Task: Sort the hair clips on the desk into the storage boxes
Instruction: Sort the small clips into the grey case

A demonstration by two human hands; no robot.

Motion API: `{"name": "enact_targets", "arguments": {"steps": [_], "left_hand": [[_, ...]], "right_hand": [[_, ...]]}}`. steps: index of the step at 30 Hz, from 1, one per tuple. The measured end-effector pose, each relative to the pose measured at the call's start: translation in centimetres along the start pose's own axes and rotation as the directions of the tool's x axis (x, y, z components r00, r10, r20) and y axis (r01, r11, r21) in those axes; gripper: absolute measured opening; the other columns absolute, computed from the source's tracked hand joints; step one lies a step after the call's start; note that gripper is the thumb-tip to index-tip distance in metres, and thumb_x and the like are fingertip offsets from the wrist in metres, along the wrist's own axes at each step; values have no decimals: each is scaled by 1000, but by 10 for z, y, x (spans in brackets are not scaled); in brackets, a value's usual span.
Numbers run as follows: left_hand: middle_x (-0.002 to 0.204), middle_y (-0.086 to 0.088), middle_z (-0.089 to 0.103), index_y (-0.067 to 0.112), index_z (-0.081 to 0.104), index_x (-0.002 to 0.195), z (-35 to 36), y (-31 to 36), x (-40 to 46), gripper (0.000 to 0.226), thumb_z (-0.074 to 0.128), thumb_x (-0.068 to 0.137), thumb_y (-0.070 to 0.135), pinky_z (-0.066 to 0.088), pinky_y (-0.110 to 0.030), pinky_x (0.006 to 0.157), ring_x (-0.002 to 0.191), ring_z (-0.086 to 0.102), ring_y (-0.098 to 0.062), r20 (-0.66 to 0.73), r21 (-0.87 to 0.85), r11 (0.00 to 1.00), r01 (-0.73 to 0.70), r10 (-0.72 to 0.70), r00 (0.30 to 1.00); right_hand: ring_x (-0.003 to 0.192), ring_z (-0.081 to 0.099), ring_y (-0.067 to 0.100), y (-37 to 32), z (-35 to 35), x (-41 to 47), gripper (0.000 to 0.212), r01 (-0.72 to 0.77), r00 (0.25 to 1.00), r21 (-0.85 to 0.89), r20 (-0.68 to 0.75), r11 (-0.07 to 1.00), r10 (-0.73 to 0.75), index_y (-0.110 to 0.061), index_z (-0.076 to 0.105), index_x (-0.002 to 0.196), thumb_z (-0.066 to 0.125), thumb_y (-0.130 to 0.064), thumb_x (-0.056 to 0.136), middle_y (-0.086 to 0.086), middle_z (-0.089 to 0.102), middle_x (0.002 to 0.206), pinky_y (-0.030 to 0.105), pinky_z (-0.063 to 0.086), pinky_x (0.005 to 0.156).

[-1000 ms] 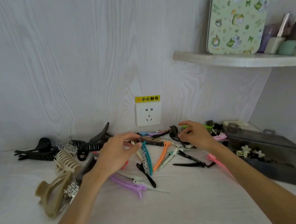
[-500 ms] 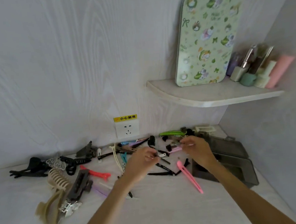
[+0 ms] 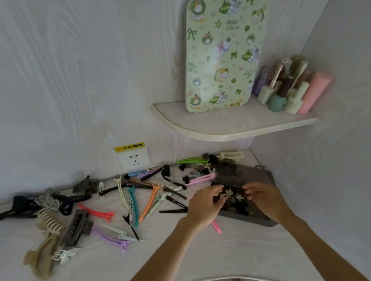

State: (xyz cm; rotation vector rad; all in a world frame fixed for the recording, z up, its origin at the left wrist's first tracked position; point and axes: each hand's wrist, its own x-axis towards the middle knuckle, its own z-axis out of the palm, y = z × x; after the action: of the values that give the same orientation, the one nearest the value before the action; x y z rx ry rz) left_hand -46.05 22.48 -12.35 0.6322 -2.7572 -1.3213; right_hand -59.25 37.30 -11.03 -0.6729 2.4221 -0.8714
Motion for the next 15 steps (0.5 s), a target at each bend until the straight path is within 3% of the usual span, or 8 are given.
{"name": "enact_targets", "arguments": {"steps": [2,6,11,15], "left_hand": [[125,9,61,24,53,129,-17,-12,-7,36,51,94,28,45,-20,92,110,58,-5,-100,69,996,-53,59,993],[125,10,59,26,53,125,-60,-72,-28,32,48,94,20,41,-24,98,117,52,-7,-315,243,966,92,-12,949],[152,-1,27,14,23,146,-104,-151,-52,54,40,96,27,25,-30,114,140,25,-16,-314,415,832,368,-249,916],[147,2,34,19,30,143,-119,-181,-78,48,35,98,34,38,-30,103,132,37,-14,-233,470,815,340,-257,938]], "right_hand": [[75,58,-13,-13,3,6,26,39,999,-16,6,999,-39,-11,68,103,51,2,88,8,70,99,9,47,73],[81,64,16,-60,37,19,29,134,988,18,69,991,-135,-16,68,92,49,5,89,13,70,96,33,54,82],[116,53,17,-127,117,43,34,394,905,-182,246,901,-347,-16,56,124,42,-7,94,3,57,128,29,42,101],[139,25,21,-157,176,63,54,478,873,-407,316,779,-371,-16,26,145,44,-16,93,3,26,152,34,25,114]]}}
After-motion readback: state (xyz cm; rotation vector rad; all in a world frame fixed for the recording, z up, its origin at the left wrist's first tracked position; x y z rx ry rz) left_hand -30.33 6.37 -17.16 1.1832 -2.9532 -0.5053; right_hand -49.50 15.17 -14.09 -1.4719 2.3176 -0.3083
